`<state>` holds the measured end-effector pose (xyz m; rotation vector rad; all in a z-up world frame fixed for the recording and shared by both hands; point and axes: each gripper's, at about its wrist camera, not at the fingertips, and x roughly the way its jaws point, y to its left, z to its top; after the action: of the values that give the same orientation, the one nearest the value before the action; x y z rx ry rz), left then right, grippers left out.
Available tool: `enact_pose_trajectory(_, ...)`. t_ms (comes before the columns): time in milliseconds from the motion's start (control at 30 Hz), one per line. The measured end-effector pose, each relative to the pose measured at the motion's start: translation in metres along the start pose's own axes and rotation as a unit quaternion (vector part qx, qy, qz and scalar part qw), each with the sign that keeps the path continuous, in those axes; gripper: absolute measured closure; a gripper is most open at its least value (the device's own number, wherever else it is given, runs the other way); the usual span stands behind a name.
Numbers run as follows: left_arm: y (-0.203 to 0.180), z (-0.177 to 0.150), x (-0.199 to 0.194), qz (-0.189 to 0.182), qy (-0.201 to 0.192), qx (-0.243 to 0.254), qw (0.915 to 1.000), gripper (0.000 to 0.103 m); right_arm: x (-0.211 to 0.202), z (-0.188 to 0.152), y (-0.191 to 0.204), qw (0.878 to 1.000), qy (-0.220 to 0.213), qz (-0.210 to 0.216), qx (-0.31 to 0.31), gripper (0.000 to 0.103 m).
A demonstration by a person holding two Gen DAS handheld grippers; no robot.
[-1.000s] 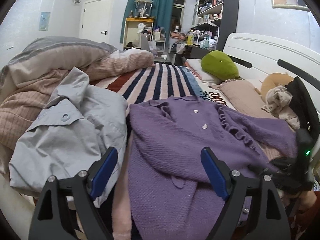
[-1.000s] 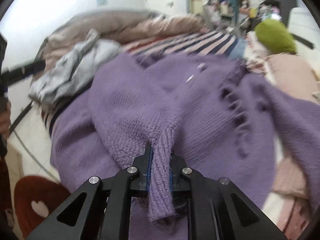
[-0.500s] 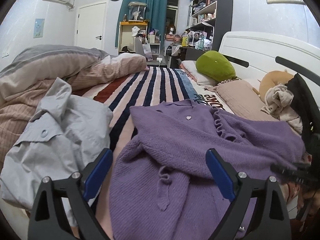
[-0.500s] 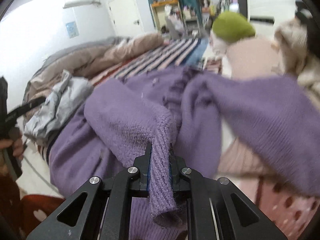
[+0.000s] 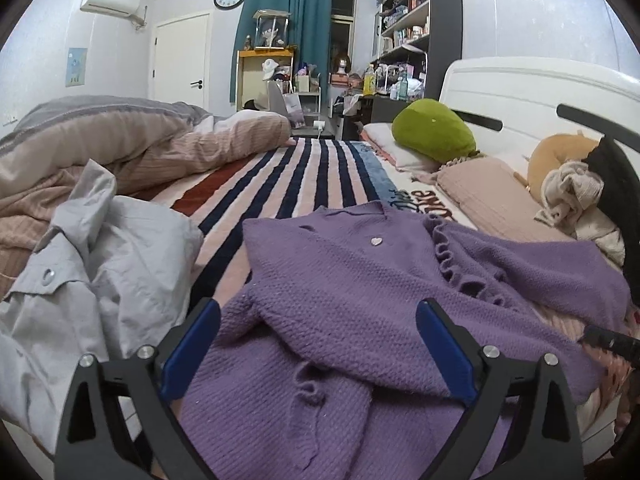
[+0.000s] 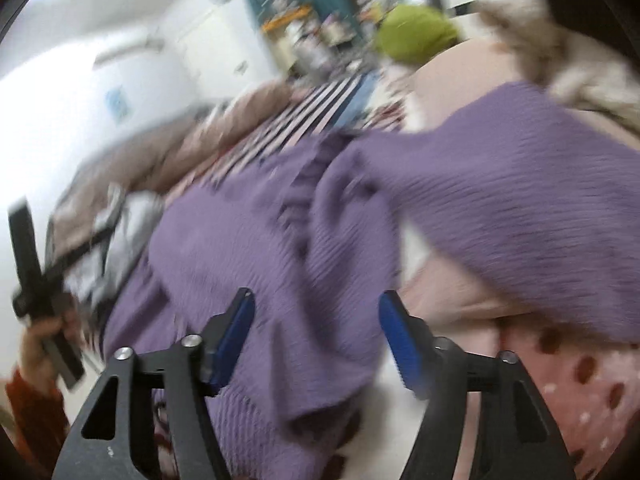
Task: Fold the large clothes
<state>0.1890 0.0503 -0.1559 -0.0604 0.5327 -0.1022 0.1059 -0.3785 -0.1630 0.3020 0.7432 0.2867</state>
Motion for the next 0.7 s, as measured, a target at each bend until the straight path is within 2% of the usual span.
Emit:
enact_pose_trajectory(67, 0.001, -0.001, 0.000, -0.007, -0.005, -0.004, 1.0000, 0.006, -0.013, 0.000, -0.018, 0.998, -0.035, -0.035, 0.031, 0.035)
enact_pose_trajectory(167, 0.007, -0.002, 0.003, -0.018, 0.003, -0.033, 0.9993, 0.006, -0.018, -0.007, -0.044, 0.993, -0.057, -0.067, 0.073, 0.030)
enact_pose_trajectory(233, 0.010, -0.004, 0.006, -0.028, 0.010, -0.053, 0.9982, 0.005, -0.014, -0.015, -0.065, 0.989, -0.061, -0.068, 0.114, 0.030)
enact_pose_trajectory(333, 0.007, -0.006, 0.010, -0.026, 0.021, -0.051, 0.9981, 0.005, -0.009, -0.029, -0.088, 0.981, -0.074, -0.059, 0.170, 0.031)
enact_pose_trajectory(500, -0.011, 0.003, 0.013, -0.026, 0.029, -0.033, 0.9987, 0.005, -0.027, -0.026, -0.091, 0.971, -0.142, -0.082, 0.176, 0.032)
enact_pose_trajectory(600, -0.020, 0.013, 0.009, -0.025, 0.019, -0.016, 0.9994, 0.005, -0.046, -0.025, -0.088, 0.964, -0.191, -0.092, 0.162, 0.043)
enact_pose_trajectory(700, -0.022, 0.020, 0.006, -0.032, 0.007, -0.014, 0.9994, 0.005, -0.053, -0.019, -0.078, 0.964, -0.213, -0.086, 0.131, 0.044)
